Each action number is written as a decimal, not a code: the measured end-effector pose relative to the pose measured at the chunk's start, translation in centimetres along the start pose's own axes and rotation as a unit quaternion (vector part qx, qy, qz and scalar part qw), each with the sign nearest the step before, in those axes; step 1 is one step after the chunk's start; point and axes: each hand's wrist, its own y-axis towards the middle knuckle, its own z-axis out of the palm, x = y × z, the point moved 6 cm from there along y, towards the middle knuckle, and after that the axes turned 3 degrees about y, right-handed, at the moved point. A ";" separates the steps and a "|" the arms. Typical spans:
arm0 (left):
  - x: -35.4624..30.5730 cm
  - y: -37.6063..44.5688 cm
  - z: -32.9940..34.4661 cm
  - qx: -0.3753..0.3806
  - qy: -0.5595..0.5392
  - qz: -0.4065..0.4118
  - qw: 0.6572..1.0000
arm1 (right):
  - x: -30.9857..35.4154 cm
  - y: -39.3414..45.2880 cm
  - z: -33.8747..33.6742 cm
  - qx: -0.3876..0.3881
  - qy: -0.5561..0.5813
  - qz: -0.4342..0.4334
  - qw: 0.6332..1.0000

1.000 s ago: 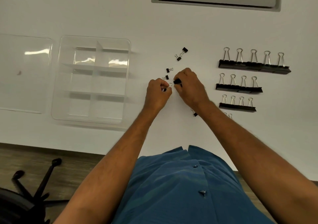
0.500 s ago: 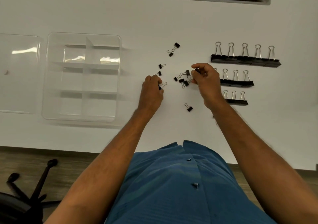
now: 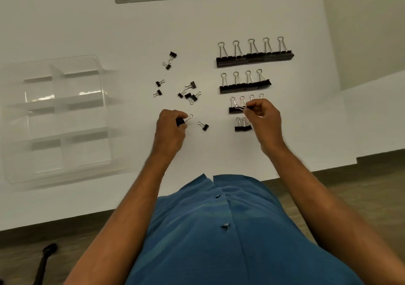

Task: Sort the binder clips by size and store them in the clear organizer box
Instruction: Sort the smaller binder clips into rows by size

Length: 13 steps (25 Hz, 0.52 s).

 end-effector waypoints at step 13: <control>-6.6 -4.0 11.2 0.089 0.029 0.034 0.995 | -5.9 0.4 -7.1 -0.004 -0.041 0.098 0.994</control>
